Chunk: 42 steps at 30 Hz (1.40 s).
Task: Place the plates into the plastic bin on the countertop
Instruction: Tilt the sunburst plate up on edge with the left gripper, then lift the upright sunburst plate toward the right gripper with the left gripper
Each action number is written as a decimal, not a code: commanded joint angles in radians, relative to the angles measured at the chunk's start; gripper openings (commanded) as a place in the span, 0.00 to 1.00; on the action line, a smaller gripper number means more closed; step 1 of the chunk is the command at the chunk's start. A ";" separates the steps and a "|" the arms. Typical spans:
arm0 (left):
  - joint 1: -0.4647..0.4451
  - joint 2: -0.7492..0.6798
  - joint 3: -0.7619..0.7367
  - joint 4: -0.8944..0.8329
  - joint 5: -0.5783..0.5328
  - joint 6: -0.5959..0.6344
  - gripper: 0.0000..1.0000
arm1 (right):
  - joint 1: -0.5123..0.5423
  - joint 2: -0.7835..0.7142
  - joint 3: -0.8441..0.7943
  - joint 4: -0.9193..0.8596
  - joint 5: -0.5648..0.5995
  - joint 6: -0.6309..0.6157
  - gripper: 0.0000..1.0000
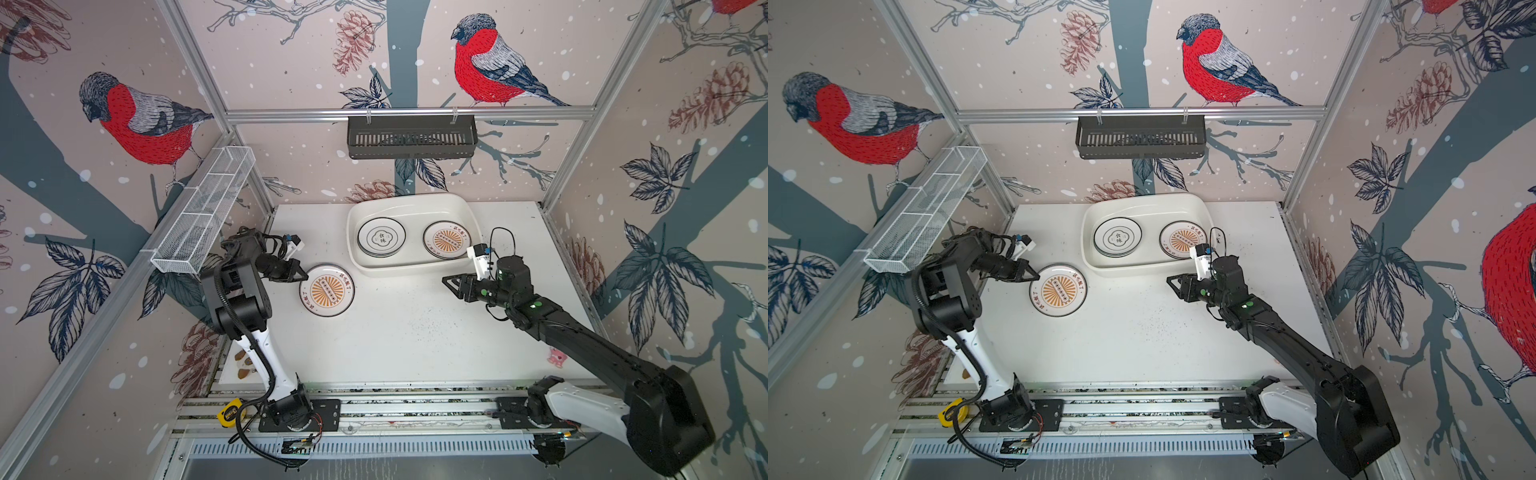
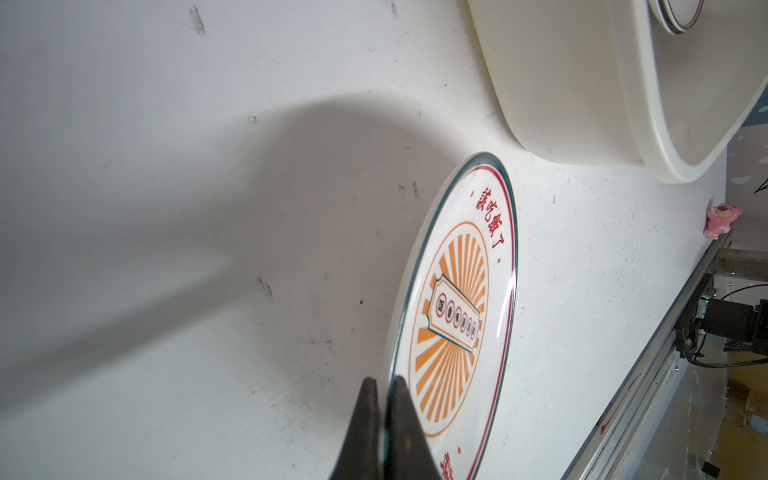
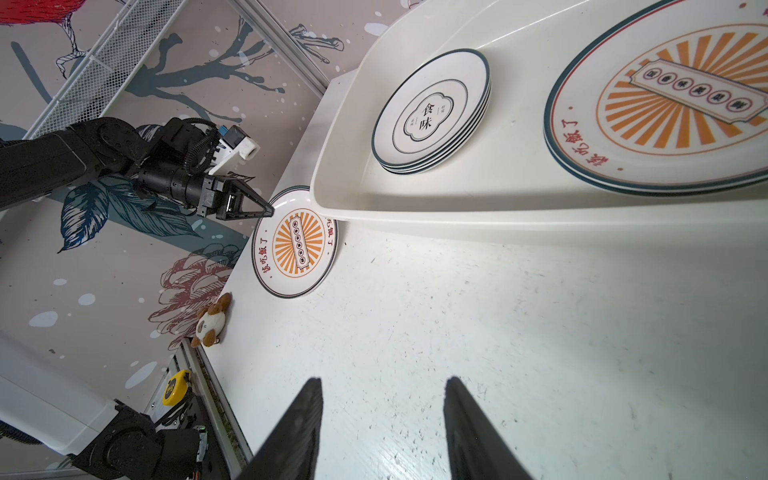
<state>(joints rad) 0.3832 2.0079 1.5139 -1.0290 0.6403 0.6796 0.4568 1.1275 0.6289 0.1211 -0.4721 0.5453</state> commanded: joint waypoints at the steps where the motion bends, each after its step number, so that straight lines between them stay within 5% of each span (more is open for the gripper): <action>1: 0.002 -0.013 0.016 -0.044 -0.040 0.066 0.00 | -0.001 0.005 0.008 0.031 -0.020 -0.016 0.49; 23: -0.075 -0.059 0.032 -0.149 0.031 0.117 0.00 | -0.001 0.007 0.009 0.034 -0.027 -0.019 0.49; 42: -0.117 -0.092 0.103 -0.250 -0.061 0.195 0.00 | 0.000 0.010 0.020 0.028 -0.028 -0.024 0.49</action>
<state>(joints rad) 0.2726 1.9331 1.6104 -1.2129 0.5926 0.8333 0.4564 1.1351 0.6403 0.1295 -0.4904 0.5423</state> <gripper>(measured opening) 0.077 0.492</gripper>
